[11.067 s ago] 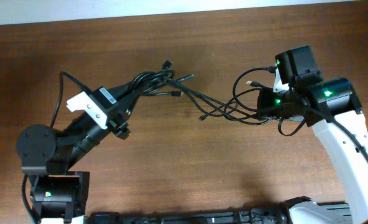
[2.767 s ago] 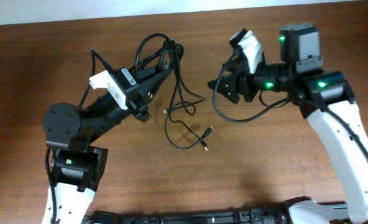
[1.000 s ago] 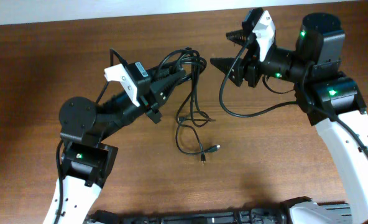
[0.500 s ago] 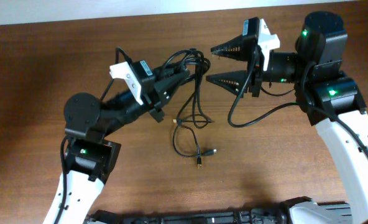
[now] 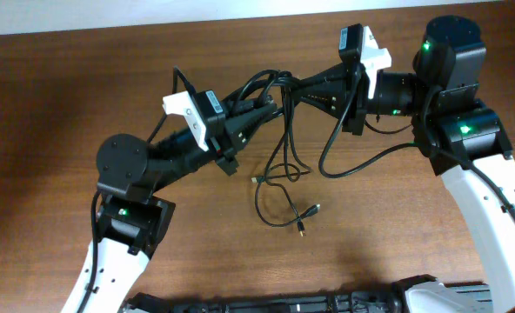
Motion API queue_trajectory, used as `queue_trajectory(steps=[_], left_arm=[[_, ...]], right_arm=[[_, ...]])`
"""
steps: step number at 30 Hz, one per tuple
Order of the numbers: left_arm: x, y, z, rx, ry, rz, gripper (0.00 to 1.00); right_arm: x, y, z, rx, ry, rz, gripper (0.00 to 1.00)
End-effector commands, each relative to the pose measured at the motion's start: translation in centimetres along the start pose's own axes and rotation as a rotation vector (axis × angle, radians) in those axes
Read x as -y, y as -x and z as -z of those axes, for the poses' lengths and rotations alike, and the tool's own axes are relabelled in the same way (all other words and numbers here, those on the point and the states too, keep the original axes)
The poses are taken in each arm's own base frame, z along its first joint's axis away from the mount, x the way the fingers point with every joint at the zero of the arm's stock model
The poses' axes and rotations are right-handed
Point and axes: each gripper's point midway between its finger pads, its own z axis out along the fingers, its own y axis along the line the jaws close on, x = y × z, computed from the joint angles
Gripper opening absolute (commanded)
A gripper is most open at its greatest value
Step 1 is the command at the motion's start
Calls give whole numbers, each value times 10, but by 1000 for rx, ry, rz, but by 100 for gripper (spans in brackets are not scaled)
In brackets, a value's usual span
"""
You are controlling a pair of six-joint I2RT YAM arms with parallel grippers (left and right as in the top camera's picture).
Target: Untangle cables
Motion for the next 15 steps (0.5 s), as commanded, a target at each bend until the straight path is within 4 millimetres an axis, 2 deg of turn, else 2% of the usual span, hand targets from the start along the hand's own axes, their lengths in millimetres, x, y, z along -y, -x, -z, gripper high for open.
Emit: queue_trajectory(steps=[1, 3, 5, 9, 12, 15], left_arm=[[-15, -3, -1, -12, 86, 38, 0], [-21, -5, 1, -18, 121, 46, 0], [-21, -4, 1, -17, 120, 45, 0], [-21, -4, 1, -17, 120, 45, 0], [-21, -5, 1, -18, 120, 46, 0], [-21, -5, 1, -19, 121, 47, 0]], right_arm=[[-3, 4, 2, 3, -2, 0, 4], [6, 1, 5, -5, -46, -49, 4], [44, -14, 18, -48, -268, -210, 4], [83, -48, 54, -115, -530, -407, 4], [91, -68, 71, -166, -620, -479, 4], [91, -76, 78, -185, -635, -520, 4]])
